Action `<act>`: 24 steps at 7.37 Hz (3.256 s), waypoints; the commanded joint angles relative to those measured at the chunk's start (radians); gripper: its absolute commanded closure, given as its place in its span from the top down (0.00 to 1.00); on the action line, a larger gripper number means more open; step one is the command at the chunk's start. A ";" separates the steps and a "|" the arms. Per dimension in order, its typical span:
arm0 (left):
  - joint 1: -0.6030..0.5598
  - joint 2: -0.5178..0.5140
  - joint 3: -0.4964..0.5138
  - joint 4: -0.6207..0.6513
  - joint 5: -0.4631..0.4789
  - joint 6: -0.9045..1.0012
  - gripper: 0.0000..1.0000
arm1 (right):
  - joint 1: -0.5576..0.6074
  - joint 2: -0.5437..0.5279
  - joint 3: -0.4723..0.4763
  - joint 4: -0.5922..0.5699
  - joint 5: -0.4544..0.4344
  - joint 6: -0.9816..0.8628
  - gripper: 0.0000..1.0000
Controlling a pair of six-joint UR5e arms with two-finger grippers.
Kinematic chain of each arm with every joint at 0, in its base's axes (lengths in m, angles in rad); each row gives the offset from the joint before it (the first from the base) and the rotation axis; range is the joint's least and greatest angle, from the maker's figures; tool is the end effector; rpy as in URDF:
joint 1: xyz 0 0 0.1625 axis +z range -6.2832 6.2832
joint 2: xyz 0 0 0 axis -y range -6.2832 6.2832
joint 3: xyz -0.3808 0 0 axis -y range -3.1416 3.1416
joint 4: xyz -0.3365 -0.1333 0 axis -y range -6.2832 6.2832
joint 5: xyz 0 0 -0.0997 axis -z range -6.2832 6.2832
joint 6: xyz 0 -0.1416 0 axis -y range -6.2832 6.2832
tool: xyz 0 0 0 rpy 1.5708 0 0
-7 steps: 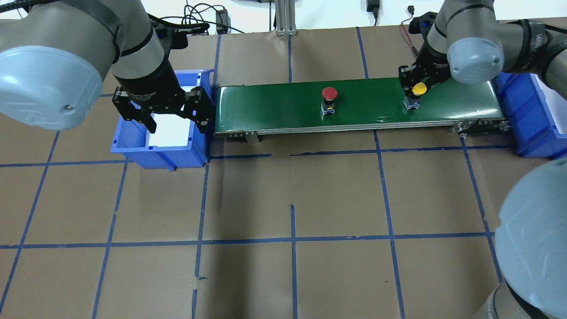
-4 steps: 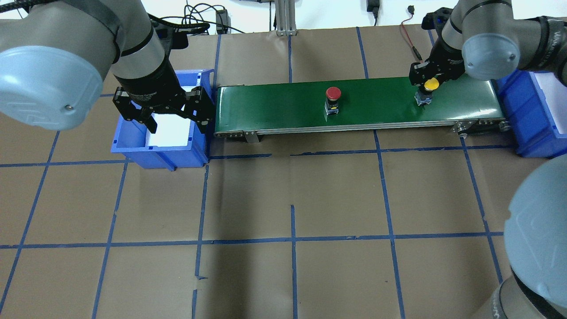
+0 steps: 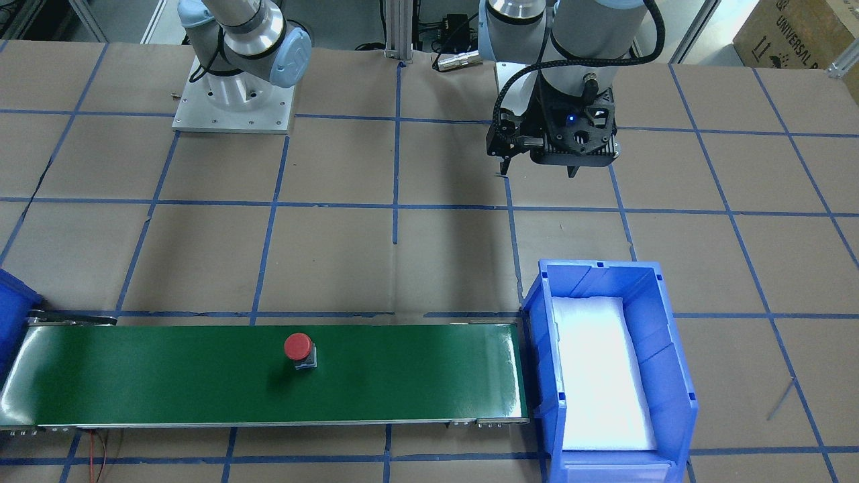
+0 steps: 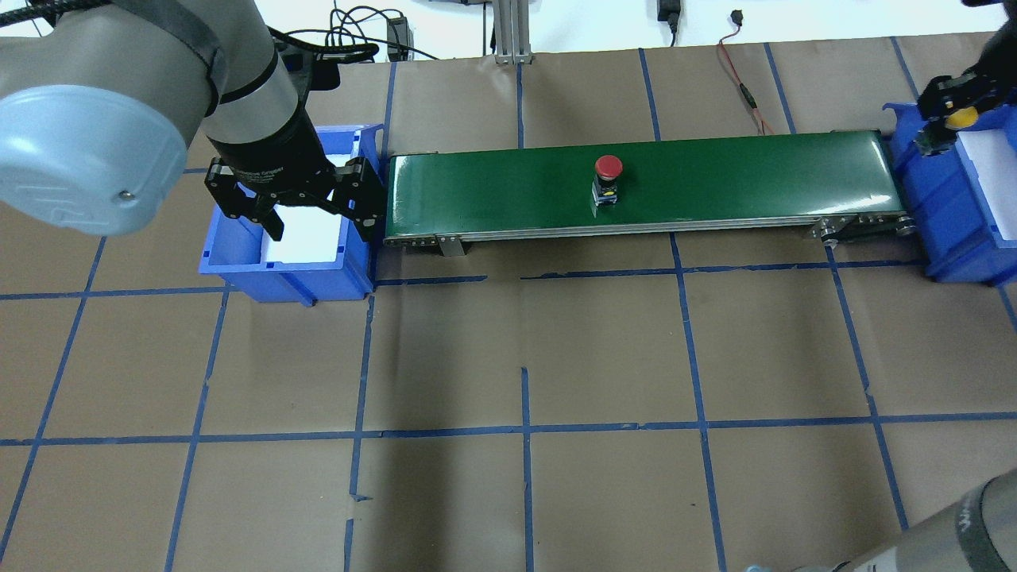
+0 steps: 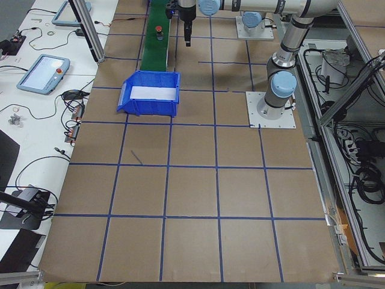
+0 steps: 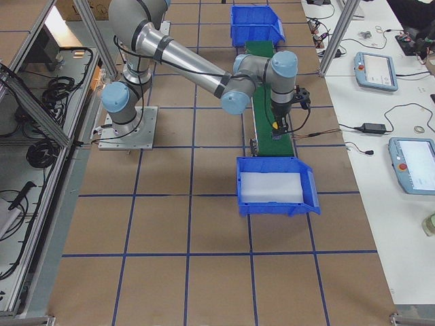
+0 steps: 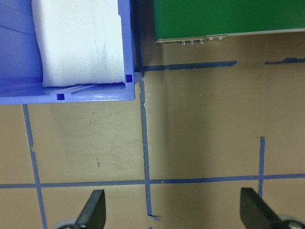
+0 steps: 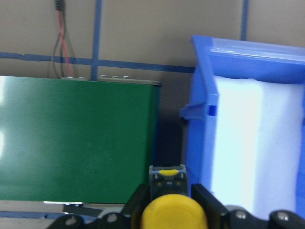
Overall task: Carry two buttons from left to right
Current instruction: 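Carry the yellow button into the blue bin at the belt's end, then release the yellow button in the bin and raise the right gripper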
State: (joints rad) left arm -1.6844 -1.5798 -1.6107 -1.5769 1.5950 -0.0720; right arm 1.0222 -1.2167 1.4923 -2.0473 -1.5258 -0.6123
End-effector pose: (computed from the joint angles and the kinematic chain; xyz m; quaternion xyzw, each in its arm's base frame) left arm -0.1779 -0.4138 0.3800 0.0211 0.9993 0.0263 0.0146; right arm -0.1842 -0.5692 0.3094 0.0339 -0.9941 0.0961 0.0363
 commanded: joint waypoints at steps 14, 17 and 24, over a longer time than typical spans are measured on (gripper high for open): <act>-0.006 0.000 -0.023 0.002 0.000 0.000 1.00 | -0.223 0.143 0.013 -0.119 0.081 -0.142 0.98; -0.006 0.001 -0.023 0.002 -0.003 0.000 1.00 | -0.211 -0.071 0.020 0.103 0.015 -0.141 1.00; -0.006 0.001 -0.017 0.009 -0.006 0.000 1.00 | 0.236 -0.176 0.131 0.187 0.031 0.376 1.00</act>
State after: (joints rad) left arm -1.6904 -1.5786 -1.6289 -1.5678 1.5891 -0.0721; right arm 1.2146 -1.4265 1.6183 -1.8534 -1.5739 -0.2810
